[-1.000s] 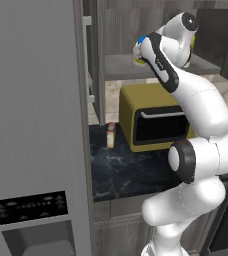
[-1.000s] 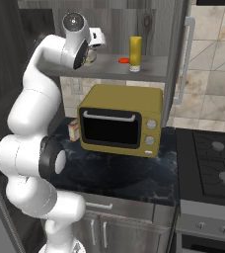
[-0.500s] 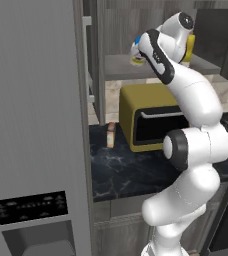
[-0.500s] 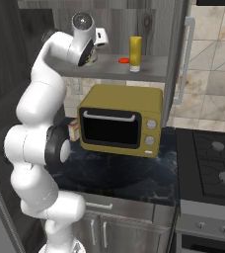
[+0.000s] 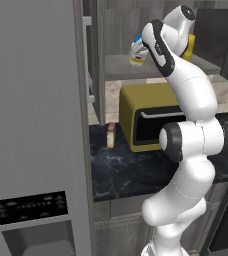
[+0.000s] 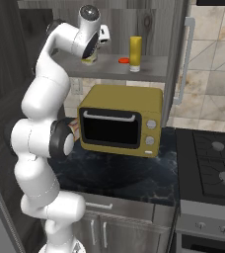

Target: Pick the mustard and mayonnaise from the counter and place them in the cabinet.

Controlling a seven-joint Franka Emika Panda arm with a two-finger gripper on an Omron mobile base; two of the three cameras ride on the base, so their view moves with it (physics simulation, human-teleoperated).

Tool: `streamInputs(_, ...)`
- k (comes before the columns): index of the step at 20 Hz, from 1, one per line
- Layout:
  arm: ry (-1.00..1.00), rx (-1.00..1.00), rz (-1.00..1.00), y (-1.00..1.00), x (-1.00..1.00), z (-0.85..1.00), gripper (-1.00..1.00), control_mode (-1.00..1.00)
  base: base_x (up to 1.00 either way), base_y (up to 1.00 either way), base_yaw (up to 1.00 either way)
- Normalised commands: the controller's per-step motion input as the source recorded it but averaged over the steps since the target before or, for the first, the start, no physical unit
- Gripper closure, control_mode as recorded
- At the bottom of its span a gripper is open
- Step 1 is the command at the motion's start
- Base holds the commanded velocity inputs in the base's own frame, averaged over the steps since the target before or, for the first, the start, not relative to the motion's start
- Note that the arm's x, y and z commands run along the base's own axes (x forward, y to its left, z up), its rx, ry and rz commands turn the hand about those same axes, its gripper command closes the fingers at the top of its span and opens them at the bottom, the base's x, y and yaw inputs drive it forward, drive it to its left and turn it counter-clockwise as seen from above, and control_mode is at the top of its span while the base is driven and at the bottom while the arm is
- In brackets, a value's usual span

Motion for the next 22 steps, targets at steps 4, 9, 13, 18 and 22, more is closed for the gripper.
streamInputs(4,0.01,0.00,0.03,0.00,0.00,-0.19,1.00,-1.00,0.00,0.00,0.00)
streamInputs(9,0.00,0.00,0.02,0.00,0.00,-0.24,-1.00,-1.00,0.00,0.00,0.00)
streamInputs(13,0.00,0.00,0.01,0.00,0.00,-0.23,-1.00,-1.00,0.00,0.00,0.00)
streamInputs(18,0.00,0.00,0.01,0.00,0.01,-0.21,-1.00,-1.00,0.00,0.00,0.00)
streamInputs(22,0.00,0.00,0.02,0.00,0.09,-0.18,-1.00,-1.00,0.00,0.00,0.00)
